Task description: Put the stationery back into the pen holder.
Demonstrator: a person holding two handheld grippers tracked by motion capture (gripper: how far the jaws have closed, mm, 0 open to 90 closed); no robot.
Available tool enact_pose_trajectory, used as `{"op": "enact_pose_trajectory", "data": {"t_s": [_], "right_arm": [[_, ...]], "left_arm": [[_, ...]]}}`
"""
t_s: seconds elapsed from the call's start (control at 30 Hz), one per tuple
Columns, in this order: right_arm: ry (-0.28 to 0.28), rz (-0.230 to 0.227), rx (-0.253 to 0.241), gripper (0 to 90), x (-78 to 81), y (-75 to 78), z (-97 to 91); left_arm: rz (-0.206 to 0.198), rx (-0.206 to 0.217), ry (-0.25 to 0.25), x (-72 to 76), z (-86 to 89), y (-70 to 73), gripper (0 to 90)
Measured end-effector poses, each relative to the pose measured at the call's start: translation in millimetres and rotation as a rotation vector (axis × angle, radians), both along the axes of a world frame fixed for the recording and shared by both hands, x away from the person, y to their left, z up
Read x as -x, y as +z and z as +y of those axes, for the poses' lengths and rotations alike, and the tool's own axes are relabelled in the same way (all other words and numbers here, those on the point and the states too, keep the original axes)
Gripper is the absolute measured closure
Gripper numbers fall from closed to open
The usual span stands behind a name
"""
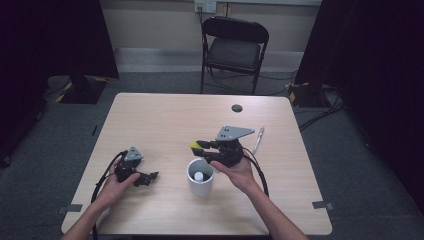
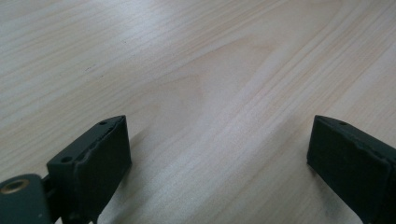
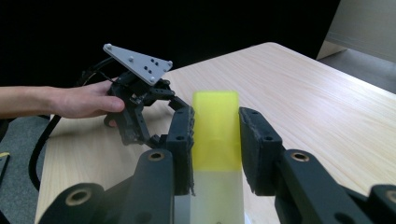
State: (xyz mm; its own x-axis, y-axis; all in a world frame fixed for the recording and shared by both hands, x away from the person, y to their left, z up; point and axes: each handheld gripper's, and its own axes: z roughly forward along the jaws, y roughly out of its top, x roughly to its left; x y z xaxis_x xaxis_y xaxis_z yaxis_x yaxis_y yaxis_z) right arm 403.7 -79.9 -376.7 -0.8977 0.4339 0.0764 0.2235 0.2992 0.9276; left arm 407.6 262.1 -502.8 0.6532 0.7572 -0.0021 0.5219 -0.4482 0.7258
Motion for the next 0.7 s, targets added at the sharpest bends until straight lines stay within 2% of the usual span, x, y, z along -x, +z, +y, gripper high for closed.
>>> {"op": "enact_pose_trajectory", "data": {"t_s": [0.37,0.7], "right_arm": [[0.029,0.020,0.018,67.3,-6.4,-7.9,25.7],[0.021,0.047,0.037,67.3,-9.9,-17.7,29.6]], "left_arm": [[0.004,0.003,-0.001,-0.1,-0.2,-0.1,5.0],[0.004,0.003,-0.002,-0.1,-0.1,0.0,5.0]]}}
